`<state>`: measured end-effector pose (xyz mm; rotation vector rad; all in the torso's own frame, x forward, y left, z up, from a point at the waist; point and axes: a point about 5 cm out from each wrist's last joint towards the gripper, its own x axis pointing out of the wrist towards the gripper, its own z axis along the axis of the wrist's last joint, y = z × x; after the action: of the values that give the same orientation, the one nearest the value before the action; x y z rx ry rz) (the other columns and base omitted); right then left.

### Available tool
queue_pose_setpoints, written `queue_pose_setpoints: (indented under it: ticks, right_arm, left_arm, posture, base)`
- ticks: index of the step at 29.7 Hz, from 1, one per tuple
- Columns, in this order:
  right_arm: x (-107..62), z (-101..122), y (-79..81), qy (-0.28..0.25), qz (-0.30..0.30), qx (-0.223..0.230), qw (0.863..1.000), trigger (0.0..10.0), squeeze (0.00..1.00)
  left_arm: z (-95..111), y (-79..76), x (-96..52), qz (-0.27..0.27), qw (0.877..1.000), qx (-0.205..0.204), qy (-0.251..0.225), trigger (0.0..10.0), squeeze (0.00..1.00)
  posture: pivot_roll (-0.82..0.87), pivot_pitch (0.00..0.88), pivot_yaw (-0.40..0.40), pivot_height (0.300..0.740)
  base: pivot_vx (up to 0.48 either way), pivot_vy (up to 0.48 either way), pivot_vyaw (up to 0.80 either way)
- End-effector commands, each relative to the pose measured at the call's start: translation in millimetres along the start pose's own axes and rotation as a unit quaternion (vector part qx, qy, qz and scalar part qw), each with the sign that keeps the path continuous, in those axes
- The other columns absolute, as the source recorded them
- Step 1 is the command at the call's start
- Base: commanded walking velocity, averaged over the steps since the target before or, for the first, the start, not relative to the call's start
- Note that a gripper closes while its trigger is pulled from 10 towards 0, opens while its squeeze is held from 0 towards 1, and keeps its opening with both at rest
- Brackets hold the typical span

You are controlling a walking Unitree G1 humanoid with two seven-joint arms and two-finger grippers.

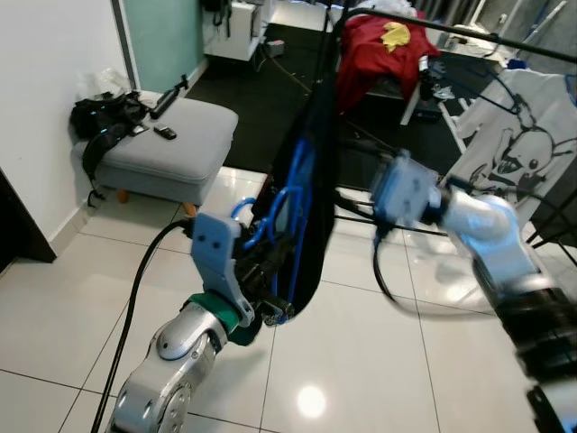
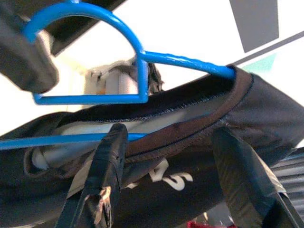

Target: Hang hanger

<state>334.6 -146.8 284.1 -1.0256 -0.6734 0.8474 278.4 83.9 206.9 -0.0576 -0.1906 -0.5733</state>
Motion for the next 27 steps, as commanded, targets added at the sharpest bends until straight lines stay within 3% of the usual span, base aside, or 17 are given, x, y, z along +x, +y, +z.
queue_pose_setpoints:
  ticks: [1, 7, 9, 11, 14, 15, 17, 27]
  right_arm:
    - [-5.0, 6.8, -1.7, -0.002, -0.011, -0.022, 1.0, 10.0, 0.0]
    - [-10.0, 12.0, 0.9, -0.009, -0.046, -0.01, 0.999, 10.0, 0.0]
    - [-15.1, 17.1, 0.5, -0.016, -0.095, 0.022, 0.995, 10.0, 0.0]
    - [-15.1, 17.1, 0.5, -0.016, -0.095, 0.022, 0.995, 10.0, 0.0]
    - [-16.2, 17.2, -2.9, -0.029, -0.175, 0.094, 0.98, 10.0, 0.0]
    - [-16.2, 17.2, -2.9, -0.029, -0.175, 0.094, 0.98, 10.0, 0.0]
    - [-13.6, 12.1, 1.8, -0.025, -0.222, 0.149, 0.963, 10.0, 0.0]
    - [-10.5, -2.1, 14.2, 0.008, -0.255, 0.202, 0.946, 10.0, 0.0]
  left_arm:
    - [2.2, -7.5, 3.2, -0.022, 1.0, 0.007, -0.015, 10.0, 0.0]
    - [-0.9, -9.6, 4.6, -0.028, 1.0, 0.006, -0.01, 10.0, 0.0]
    - [-2.2, -10.8, 5.7, -0.033, 0.999, 0.007, -0.008, 10.0, 0.0]
    - [-2.2, -10.8, 5.7, -0.033, 0.999, 0.007, -0.008, 10.0, 0.0]
    - [-2.8, -11.3, 6.5, -0.036, 0.999, 0.009, -0.01, 10.0, 0.0]
    - [-2.8, -11.3, 6.5, -0.036, 0.999, 0.009, -0.01, 10.0, 0.0]
    - [-3.1, -10.9, 7.1, -0.036, 0.999, 0.011, -0.012, 10.0, 0.0]
    - [-2.0, -8.6, 6.9, -0.031, 0.999, 0.014, -0.016, 10.0, 0.0]
  posture:
    - [-0.12, 0.149, -0.038, 0.74]
    - [-0.13, 0.153, -0.028, 0.74]
    - [-0.13, 0.155, -0.021, 0.74]
    - [-0.13, 0.155, -0.021, 0.74]
    - [-0.13, 0.153, -0.021, 0.74]
    - [-0.13, 0.153, -0.021, 0.74]
    - [-0.12, 0.15, -0.023, 0.74]
    - [-0.11, 0.139, -0.027, 0.74]
  base:
    - [0.0, 0.0, 0.0]
    - [0.0, 0.0, 0.0]
    - [0.0, 0.0, 0.0]
    - [0.0, 0.0, 0.0]
    - [0.0, 0.0, 0.0]
    - [0.0, 0.0, 0.0]
    - [0.0, 0.0, 0.0]
    - [0.0, 0.0, 0.0]
